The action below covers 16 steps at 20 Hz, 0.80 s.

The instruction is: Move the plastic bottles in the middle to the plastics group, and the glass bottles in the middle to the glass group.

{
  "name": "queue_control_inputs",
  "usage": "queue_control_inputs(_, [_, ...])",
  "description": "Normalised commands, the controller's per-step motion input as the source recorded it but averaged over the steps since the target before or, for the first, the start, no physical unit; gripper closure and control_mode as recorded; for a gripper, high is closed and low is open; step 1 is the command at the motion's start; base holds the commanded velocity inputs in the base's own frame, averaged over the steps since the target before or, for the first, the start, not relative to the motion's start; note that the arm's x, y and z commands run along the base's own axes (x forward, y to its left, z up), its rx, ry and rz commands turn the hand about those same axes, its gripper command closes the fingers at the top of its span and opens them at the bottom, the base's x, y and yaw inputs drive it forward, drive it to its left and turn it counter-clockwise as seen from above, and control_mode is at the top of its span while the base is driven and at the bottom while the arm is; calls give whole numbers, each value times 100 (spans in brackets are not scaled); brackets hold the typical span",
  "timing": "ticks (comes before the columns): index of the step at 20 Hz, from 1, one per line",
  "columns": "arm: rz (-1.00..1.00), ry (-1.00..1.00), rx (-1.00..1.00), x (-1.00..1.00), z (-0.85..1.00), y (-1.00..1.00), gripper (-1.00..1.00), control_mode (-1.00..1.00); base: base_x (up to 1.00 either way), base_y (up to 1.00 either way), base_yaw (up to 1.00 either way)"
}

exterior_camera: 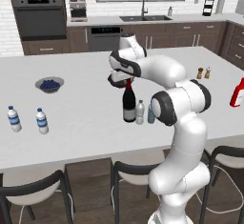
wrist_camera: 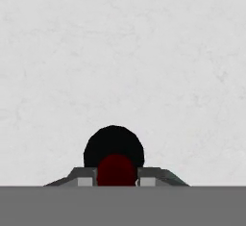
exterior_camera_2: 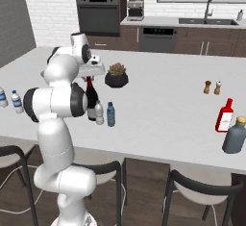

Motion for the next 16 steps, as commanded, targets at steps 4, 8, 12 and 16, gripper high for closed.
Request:
queue_control_inputs(4, [-3,0,10,-40,10,3,100,-100,0,0,0])
queue_control_inputs(8, [-2,0,15,-61,25,1,100,-100,0,0,0])
queue_control_inputs(12, [-2,0,17,-64,16,11,100,-100,0,0,0])
queue_control_inputs(16, [0,0,10,-75,20,16,100,-100,0,0,0])
